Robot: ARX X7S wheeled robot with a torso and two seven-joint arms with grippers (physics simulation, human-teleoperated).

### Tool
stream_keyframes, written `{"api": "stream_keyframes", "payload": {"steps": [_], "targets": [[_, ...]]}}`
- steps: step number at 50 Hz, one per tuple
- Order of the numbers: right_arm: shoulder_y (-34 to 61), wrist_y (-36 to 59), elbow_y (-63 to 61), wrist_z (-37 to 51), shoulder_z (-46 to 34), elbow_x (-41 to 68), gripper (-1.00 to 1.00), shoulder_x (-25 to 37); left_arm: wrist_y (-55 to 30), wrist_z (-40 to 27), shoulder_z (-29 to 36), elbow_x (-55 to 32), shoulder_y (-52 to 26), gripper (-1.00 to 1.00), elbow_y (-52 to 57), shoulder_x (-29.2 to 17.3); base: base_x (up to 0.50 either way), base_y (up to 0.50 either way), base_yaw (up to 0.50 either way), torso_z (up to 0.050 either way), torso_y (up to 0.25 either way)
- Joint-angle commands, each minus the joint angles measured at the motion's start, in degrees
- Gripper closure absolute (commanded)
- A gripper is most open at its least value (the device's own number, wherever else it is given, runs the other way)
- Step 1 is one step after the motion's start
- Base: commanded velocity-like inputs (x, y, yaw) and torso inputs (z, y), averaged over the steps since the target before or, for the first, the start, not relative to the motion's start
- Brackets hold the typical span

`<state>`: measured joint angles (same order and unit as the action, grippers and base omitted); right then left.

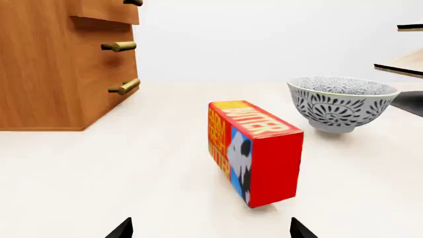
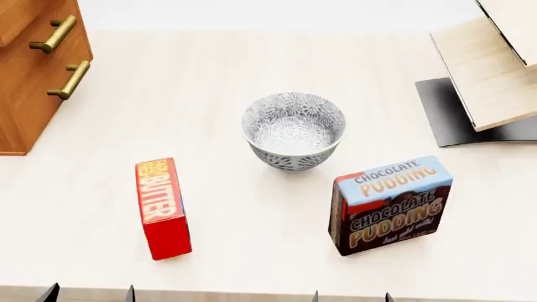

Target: Close the top drawer of the cabinet and put the bowl on top of it.

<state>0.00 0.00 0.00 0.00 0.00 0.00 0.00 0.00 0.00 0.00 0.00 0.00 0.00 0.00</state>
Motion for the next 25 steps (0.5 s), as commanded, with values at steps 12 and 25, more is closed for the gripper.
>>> {"api": "stream_keyframes", "payload": {"steps": [12, 25], "targets": [[-1.17, 16.38, -24.18, 5.36, -1.65, -1.64, -1.00, 4.52, -12.39, -7.21, 1.72, -0.17, 0.29, -1.00, 19.69, -3.34, 0.00, 0.00, 0.00, 0.000, 0.000], [6.74, 34.83, -43.53, 4.08, -1.06, -2.30, -1.00, 8.29, -25.37, -9.70, 3.63, 2.28, -4.03, -1.00, 34.81, -4.95, 0.00, 0.00, 0.00, 0.000, 0.000]]}}
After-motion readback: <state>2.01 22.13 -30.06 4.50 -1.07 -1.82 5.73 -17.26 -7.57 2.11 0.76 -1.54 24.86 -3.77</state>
